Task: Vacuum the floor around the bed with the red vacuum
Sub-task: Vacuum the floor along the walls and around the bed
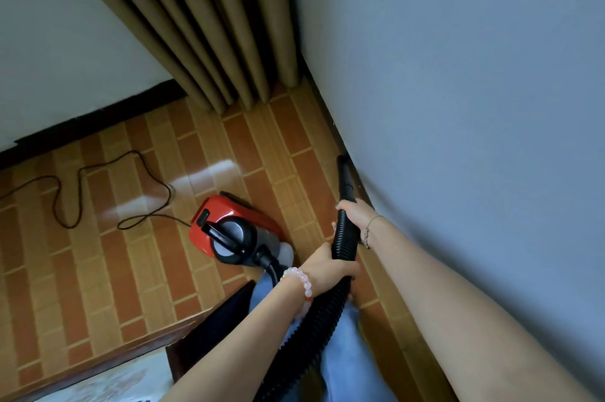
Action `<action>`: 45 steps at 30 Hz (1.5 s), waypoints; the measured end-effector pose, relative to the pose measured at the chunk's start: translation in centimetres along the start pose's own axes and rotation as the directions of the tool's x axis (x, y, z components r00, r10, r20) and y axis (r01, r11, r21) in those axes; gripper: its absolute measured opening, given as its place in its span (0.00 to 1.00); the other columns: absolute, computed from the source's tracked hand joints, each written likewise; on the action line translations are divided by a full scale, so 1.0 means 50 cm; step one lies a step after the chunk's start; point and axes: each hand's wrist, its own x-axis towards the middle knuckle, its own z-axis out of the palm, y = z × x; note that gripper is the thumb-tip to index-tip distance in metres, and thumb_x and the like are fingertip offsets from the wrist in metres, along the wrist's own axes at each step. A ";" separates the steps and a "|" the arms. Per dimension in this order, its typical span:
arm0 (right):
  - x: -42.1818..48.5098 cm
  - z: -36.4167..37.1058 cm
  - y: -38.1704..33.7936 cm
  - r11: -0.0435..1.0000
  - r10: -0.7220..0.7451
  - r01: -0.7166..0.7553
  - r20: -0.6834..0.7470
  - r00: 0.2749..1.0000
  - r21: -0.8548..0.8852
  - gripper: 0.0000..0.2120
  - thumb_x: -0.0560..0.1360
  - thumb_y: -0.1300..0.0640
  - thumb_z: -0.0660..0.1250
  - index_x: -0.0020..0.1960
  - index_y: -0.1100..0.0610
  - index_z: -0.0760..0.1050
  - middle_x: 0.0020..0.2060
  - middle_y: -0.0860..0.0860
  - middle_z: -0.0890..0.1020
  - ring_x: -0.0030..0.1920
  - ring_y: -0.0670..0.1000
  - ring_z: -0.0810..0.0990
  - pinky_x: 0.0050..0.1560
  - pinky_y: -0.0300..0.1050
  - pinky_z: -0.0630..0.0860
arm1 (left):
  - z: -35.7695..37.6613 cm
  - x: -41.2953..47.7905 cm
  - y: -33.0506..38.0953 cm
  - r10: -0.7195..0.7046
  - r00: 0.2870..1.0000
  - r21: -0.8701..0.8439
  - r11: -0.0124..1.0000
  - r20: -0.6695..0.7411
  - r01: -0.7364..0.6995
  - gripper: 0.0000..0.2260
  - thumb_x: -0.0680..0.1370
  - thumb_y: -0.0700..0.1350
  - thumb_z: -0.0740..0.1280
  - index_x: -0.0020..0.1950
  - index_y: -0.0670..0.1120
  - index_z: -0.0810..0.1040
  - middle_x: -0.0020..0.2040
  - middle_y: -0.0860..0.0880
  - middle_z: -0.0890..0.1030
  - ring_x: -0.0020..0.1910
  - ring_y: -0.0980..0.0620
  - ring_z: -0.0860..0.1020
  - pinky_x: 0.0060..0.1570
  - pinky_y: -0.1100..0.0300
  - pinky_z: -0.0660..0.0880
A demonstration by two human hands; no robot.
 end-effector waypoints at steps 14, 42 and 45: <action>0.052 0.099 -0.070 0.983 0.042 -0.035 -0.035 0.999 0.182 0.10 0.77 0.61 0.61 0.57 0.58 0.64 0.40 0.58 0.74 0.33 0.54 0.77 0.41 0.51 0.77 | -0.157 0.040 0.022 0.006 0.998 0.195 0.981 -0.059 0.005 0.14 0.72 0.39 0.67 0.53 0.43 0.66 0.39 0.44 0.74 0.30 0.49 0.74 0.36 0.54 0.75; 0.186 0.389 -0.322 0.905 0.140 -0.082 -0.111 0.984 0.417 0.12 0.77 0.58 0.64 0.59 0.59 0.68 0.36 0.57 0.74 0.21 0.51 0.75 0.25 0.40 0.75 | -0.544 0.078 0.162 0.009 1.000 0.170 0.985 -0.013 -0.006 0.14 0.73 0.39 0.67 0.55 0.43 0.66 0.35 0.44 0.74 0.26 0.50 0.73 0.29 0.57 0.73; 0.204 0.400 -0.357 0.927 0.077 -0.038 -0.091 0.993 0.374 0.14 0.77 0.58 0.65 0.60 0.58 0.68 0.37 0.57 0.75 0.24 0.51 0.77 0.26 0.41 0.76 | -0.562 0.094 0.187 0.007 1.000 0.109 0.994 -0.025 -0.004 0.15 0.74 0.37 0.66 0.57 0.43 0.66 0.35 0.43 0.74 0.24 0.50 0.73 0.25 0.60 0.73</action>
